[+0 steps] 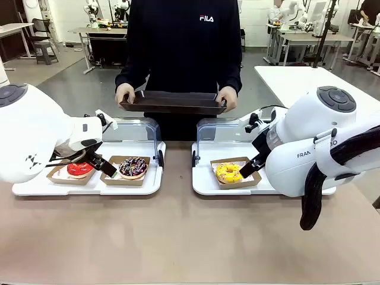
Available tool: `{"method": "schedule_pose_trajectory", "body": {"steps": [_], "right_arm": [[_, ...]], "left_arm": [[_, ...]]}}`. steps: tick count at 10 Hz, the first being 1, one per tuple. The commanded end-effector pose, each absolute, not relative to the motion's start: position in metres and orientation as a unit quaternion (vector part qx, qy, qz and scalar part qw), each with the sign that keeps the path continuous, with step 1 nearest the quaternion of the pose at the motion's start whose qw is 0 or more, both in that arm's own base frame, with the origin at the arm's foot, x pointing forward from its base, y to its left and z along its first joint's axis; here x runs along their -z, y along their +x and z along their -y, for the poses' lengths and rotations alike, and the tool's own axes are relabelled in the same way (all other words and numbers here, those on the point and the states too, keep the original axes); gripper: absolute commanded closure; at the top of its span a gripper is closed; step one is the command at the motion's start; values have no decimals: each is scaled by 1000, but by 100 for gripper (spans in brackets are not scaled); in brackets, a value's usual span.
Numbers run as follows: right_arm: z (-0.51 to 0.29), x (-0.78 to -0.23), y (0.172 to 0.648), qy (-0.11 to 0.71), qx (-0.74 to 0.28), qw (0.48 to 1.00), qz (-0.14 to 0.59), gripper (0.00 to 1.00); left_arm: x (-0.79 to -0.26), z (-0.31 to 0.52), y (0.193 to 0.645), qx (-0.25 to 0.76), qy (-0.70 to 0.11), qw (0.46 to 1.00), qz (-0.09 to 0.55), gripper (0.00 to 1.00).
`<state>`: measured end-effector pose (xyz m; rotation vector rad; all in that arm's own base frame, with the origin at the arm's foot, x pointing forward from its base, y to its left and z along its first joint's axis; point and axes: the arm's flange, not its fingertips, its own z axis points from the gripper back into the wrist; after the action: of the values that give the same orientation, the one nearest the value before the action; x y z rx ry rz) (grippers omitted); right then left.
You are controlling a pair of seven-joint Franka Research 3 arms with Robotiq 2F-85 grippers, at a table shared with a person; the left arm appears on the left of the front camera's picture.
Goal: Provide the desired donut to the person.
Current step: Pick up and lift the Paper togo box containing the Donut pointed at by the person.
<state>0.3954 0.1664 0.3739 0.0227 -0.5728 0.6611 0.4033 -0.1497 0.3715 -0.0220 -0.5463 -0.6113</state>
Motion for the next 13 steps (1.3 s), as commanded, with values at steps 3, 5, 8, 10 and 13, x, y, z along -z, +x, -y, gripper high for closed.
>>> {"method": "schedule_pose_trajectory", "body": {"steps": [3, 5, 8, 10, 13], "right_arm": [[-166, -374, 395, 11, -320, 906, 277, 0], [-166, -374, 395, 11, -320, 906, 277, 0], [-166, -374, 395, 11, -320, 906, 277, 0], [-166, -374, 395, 11, -320, 906, 277, 0], [-166, -374, 395, 11, -320, 906, 277, 0]], "left_arm": [[-371, 150, 403, 297, -11, 917, 266, 0], [-371, 150, 403, 297, -11, 917, 266, 0], [-371, 150, 403, 297, -11, 917, 266, 0], [-371, 150, 403, 297, -11, 917, 266, 0], [-371, 150, 403, 297, -11, 917, 266, 0]]}}
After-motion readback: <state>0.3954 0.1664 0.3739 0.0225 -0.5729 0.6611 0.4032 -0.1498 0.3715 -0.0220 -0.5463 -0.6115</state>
